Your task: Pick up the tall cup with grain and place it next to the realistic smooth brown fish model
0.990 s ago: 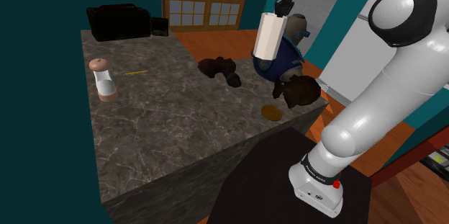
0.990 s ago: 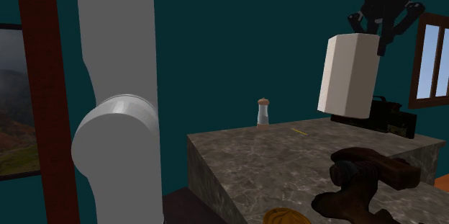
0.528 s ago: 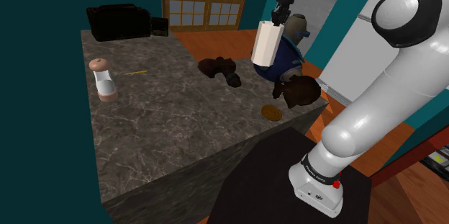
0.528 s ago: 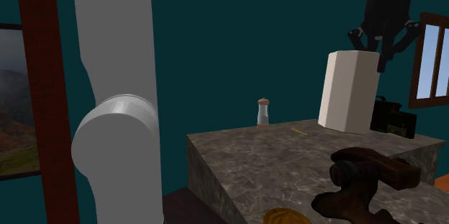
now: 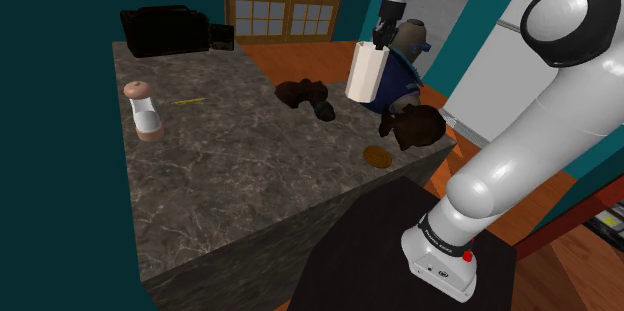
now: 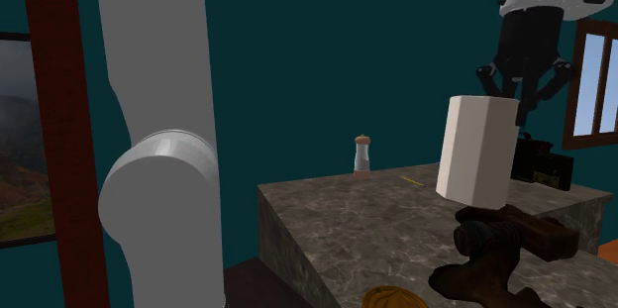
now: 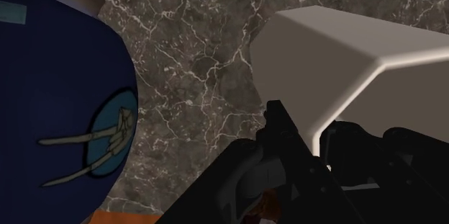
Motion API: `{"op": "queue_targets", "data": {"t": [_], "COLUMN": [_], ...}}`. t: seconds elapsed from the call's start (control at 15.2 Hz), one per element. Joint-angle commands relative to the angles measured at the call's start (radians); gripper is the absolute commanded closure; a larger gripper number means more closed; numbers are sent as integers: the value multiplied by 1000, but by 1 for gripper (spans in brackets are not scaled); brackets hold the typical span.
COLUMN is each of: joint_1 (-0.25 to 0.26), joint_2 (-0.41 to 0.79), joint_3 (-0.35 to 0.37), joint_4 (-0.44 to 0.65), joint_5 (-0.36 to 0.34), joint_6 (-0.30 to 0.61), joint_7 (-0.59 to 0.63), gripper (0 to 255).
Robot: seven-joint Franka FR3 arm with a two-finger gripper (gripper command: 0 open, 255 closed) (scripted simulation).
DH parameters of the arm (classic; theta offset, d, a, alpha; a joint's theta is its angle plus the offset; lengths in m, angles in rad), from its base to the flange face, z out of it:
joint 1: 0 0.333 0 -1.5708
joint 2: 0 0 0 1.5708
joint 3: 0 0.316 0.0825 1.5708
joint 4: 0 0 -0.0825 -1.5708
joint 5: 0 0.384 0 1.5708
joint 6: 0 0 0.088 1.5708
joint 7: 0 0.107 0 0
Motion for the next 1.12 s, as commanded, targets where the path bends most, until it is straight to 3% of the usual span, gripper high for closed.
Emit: {"op": "queue_targets", "data": {"t": [0.0, 1.06], "joint_1": [-1, -1], "joint_2": [-1, 18], "joint_3": [-1, -2], "joint_4": [-26, -220], "joint_5": [0, 1], "joint_6": [26, 239], "joint_7": [-1, 0], "gripper": [255, 255]}}
